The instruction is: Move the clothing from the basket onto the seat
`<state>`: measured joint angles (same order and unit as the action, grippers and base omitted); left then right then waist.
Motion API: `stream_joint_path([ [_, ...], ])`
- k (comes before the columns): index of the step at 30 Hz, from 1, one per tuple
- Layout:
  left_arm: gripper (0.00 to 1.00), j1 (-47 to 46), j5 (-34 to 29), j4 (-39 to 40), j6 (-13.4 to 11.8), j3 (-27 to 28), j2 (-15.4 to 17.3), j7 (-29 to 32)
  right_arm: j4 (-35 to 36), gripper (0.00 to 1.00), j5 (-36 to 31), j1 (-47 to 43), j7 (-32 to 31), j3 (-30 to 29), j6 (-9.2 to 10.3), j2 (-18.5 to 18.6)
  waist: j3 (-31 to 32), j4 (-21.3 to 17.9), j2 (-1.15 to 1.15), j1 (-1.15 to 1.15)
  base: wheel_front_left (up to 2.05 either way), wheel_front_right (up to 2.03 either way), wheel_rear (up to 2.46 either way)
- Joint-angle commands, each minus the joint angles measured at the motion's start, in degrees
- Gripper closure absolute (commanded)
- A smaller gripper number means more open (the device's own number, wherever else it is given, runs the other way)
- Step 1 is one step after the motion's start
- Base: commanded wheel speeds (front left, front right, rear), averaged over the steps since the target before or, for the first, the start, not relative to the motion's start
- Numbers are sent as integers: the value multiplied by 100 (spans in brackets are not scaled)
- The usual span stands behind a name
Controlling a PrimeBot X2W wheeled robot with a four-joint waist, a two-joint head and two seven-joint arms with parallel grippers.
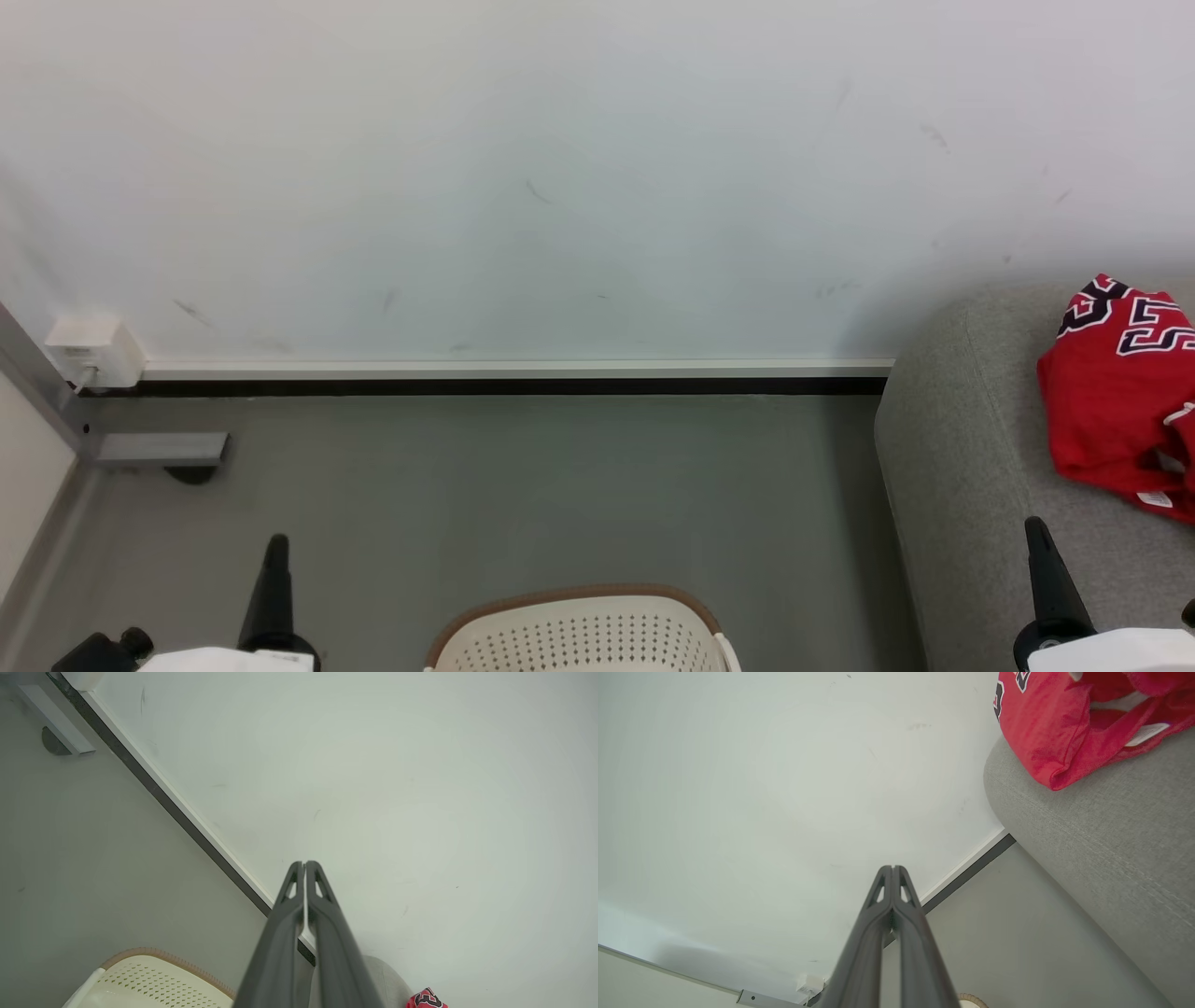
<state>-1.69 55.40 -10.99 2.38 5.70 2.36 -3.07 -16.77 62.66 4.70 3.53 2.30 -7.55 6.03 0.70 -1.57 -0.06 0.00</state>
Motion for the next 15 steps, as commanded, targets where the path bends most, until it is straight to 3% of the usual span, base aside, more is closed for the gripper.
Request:
stream_joint_path([
  [1, 100, -125, 237, 90, -16, 34, 44, 55, 70, 100, 197, 173, -46, -59, 4, 34, -1, 4, 0, 0, 0, 0, 0],
  [15, 100, -203, 1038, 180, -57, 51, 52, 265, 100, 100, 928, 205, -200, -167, 6, 33, -10, 31, 0, 0, 0, 0, 0],
])
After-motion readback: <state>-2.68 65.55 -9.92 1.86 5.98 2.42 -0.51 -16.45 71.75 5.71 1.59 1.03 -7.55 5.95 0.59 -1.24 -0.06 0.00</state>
